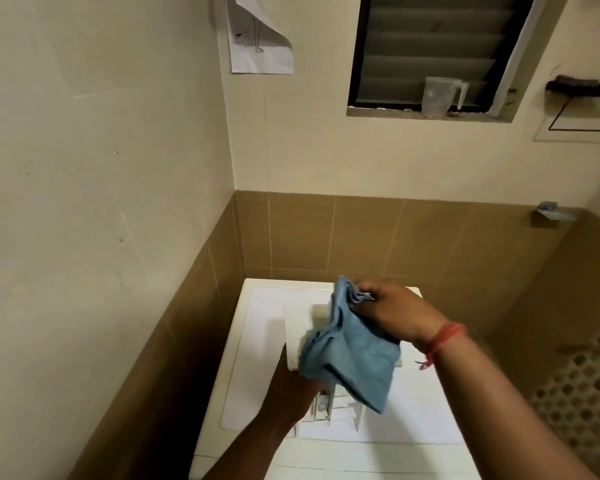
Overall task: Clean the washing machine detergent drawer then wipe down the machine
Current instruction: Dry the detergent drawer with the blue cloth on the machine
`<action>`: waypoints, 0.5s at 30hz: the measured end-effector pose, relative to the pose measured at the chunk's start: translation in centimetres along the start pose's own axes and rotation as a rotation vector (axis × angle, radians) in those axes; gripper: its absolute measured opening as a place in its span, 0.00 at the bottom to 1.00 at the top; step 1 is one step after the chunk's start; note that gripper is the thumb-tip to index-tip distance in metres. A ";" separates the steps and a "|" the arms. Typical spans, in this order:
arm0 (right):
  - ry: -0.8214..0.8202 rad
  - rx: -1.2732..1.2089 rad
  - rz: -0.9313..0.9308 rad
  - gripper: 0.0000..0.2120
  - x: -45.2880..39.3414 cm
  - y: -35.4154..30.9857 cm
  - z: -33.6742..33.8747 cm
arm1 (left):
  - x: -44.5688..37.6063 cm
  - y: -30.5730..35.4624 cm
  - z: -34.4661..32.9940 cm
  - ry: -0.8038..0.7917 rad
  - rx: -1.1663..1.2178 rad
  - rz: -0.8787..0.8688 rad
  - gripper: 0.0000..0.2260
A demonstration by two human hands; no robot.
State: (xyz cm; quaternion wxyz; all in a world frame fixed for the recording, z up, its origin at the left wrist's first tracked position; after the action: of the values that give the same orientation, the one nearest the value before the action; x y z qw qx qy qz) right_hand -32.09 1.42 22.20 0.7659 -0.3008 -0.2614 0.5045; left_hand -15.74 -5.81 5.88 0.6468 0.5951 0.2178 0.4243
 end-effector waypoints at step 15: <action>0.319 0.748 0.247 0.30 4.3 3.4 -11.9 | -0.4 -0.2 -0.3 -0.028 0.026 -0.124 0.14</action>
State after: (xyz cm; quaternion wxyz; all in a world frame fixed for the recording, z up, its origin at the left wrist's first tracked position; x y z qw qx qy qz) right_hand -24.28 4.09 12.02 0.7869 -0.1055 0.0995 0.5998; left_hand -16.12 -5.98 5.58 0.6671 0.5948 0.2504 0.3722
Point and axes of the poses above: each hand's wrist, its own x-axis away from the middle knuckle, its own z-axis out of the back of the hand, y = z × x, the point moved 1 cm from there along -x, towards the middle knuckle, and after that the axes turned 3 degrees about z, right-handed, at the moved point
